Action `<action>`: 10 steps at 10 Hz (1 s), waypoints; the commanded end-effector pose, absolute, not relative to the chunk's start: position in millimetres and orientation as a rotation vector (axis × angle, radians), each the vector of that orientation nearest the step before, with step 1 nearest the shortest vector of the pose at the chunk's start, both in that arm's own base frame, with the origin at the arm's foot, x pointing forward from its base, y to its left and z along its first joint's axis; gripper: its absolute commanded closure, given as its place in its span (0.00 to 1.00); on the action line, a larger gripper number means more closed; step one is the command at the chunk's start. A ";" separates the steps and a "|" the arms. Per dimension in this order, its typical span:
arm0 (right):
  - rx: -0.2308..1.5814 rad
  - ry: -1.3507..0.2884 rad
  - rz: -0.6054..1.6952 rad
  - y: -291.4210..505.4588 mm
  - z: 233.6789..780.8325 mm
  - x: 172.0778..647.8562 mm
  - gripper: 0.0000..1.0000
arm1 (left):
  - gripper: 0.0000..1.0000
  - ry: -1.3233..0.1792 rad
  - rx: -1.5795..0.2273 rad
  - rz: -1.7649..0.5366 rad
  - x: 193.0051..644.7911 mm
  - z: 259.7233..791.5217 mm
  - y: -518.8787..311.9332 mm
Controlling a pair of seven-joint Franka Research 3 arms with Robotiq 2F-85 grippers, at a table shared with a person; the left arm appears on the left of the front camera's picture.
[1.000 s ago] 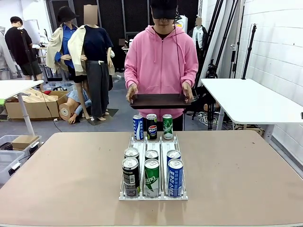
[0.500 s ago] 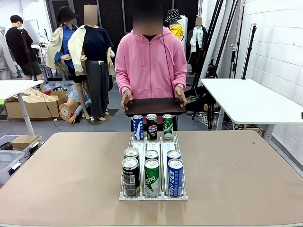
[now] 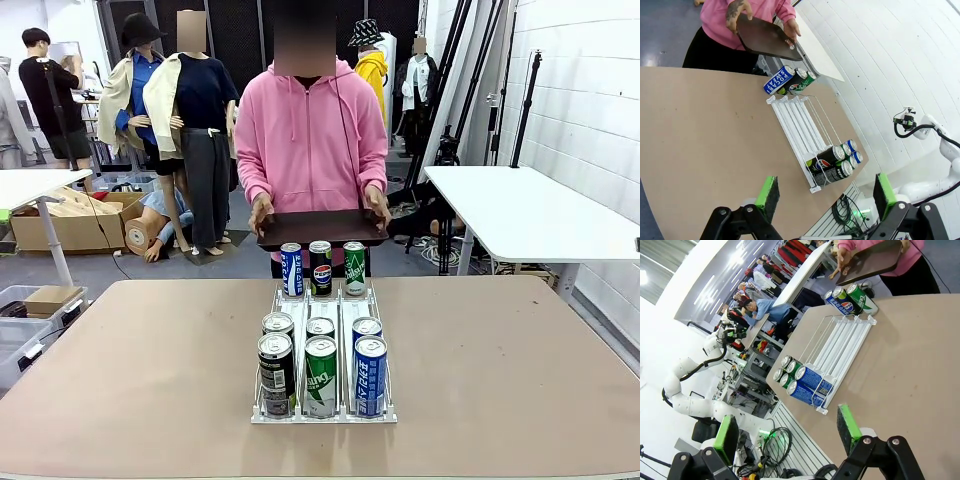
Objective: Retrieve and hand over the desired beverage to the person.
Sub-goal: Pick up a can of the same type that the person held from the Automatic Can Dispenser.
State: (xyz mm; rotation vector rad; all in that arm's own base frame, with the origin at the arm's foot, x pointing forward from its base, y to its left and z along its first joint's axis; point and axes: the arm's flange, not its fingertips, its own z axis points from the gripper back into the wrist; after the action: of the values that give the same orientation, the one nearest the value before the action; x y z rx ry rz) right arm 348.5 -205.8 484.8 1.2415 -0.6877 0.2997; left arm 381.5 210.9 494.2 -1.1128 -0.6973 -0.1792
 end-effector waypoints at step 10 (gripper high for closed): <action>1.260 -0.701 0.303 -204.2 482.9 348.3 0.00 | 0.00 -0.705 -1.125 -0.175 380.5 494.9 211.1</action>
State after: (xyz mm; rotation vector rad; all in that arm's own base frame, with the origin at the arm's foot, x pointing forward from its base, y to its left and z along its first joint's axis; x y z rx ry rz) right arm 348.6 -205.7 484.8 1.2415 -0.6875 0.2999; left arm 381.6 210.8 494.2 -1.1127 -0.6971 -0.1792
